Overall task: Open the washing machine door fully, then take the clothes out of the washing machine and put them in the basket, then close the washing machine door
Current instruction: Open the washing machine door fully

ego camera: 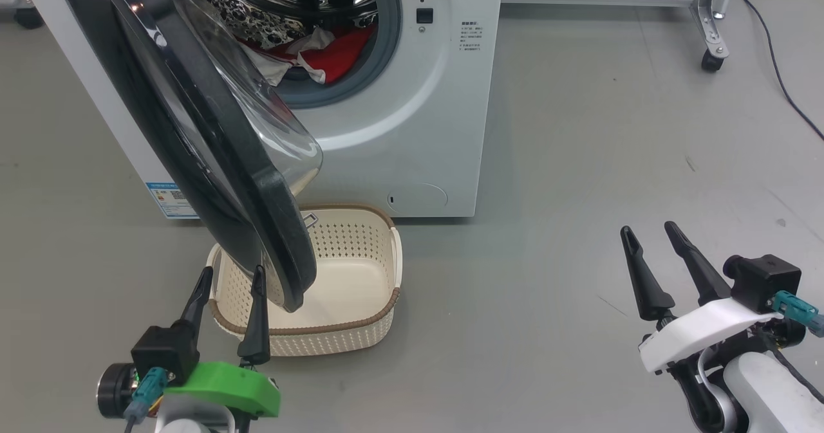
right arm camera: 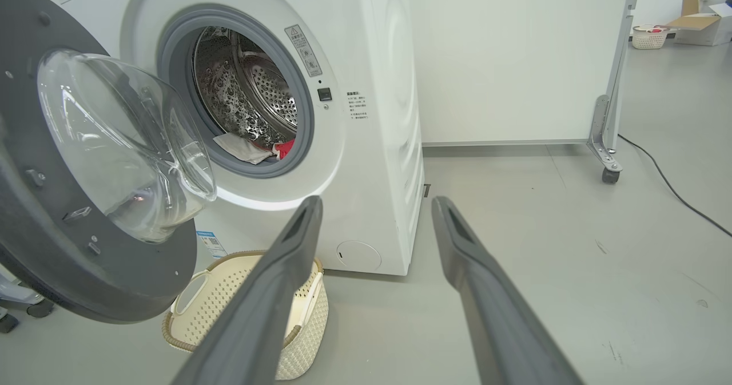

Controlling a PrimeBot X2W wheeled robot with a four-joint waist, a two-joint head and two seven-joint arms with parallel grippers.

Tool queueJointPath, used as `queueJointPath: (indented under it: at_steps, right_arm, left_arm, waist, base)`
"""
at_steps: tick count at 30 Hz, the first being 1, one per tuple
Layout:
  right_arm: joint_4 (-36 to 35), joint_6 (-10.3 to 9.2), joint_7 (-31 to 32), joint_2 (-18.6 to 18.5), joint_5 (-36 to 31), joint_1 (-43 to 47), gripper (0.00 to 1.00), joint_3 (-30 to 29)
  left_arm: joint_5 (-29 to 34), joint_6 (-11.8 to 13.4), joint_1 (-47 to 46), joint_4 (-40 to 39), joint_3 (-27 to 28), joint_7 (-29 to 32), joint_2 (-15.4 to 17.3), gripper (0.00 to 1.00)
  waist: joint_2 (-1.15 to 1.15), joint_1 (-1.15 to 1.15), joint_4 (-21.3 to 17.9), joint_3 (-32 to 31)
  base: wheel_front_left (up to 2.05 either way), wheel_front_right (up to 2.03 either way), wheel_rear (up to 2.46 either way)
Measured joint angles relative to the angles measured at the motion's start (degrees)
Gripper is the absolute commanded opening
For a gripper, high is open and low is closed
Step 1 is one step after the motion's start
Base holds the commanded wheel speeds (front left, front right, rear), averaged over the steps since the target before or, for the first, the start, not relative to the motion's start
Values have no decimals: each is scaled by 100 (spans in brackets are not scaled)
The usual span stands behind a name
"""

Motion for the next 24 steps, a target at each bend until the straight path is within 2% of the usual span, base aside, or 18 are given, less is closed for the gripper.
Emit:
queueJointPath:
  at_steps: [24]
  right_arm:
    - [-331, -56, -2, 156, -318, 269, 100, -278]
  left_arm:
    - [48, -56, 29, 0, 111, 0, -20, 100]
  waist:
    - [0, 0, 32, 10]
  base:
    - [0, 0, 0]
